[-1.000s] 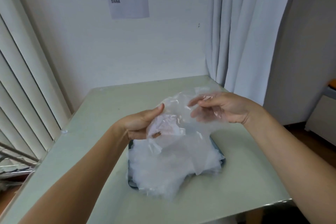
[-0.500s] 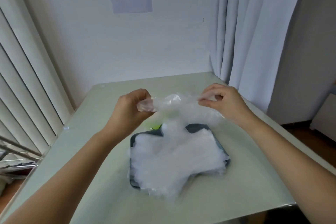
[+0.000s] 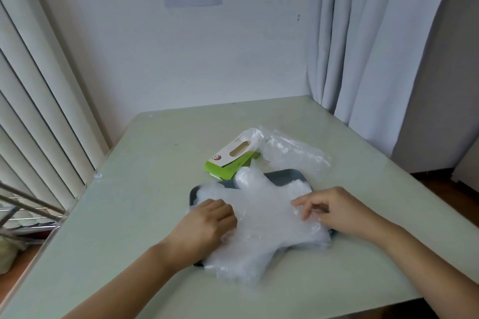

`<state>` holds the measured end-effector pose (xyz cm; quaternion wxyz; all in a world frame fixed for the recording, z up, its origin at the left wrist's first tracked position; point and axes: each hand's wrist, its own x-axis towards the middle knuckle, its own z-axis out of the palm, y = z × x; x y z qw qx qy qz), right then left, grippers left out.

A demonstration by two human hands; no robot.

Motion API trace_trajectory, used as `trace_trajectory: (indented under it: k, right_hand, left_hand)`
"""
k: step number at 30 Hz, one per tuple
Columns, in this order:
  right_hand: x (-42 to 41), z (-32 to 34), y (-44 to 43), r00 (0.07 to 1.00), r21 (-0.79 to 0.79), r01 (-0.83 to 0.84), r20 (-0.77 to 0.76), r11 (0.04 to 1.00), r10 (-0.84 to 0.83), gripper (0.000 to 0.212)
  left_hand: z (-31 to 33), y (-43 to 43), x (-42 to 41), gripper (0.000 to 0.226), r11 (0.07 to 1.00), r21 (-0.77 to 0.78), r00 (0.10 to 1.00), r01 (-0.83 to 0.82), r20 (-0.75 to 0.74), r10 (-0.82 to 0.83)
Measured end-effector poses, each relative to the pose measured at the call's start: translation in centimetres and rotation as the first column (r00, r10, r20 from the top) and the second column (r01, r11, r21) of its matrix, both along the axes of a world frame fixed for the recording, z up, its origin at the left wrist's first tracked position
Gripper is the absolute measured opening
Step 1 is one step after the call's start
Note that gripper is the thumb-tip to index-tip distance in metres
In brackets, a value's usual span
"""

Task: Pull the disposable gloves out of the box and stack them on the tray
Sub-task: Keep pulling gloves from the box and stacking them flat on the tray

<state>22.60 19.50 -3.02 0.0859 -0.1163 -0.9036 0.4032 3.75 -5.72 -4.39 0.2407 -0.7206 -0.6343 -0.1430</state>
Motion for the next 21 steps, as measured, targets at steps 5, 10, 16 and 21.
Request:
trace_trajectory:
  k: [5, 10, 16, 21]
  right_hand:
    - [-1.0, -0.3, 0.2, 0.996, 0.076, -0.013, 0.084, 0.997, 0.006, 0.050]
    - [-1.5, 0.2, 0.3, 0.990, 0.034, -0.009, 0.144, 0.999, 0.004, 0.046]
    - [-1.4, 0.5, -0.5, 0.991, 0.076, 0.021, 0.130, 0.997, -0.031, 0.054]
    - [-1.1, -0.3, -1.0, 0.992, 0.211, 0.034, 0.111, 0.977, -0.058, 0.050]
  left_hand:
    - [1.7, -0.3, 0.0, 0.006, 0.959, -0.269, 0.965, -0.086, 0.218, 0.148]
    - [6.6, -1.4, 1.5, 0.016, 0.837, -0.544, 0.840, -0.067, 0.422, 0.342]
    - [14.5, -2.6, 1.2, 0.015, 0.575, -0.814, 0.743, 0.084, 0.436, 0.508]
    - [14.8, 1.0, 1.5, 0.020, 0.894, -0.384, 0.674, -0.232, 0.599, 0.432]
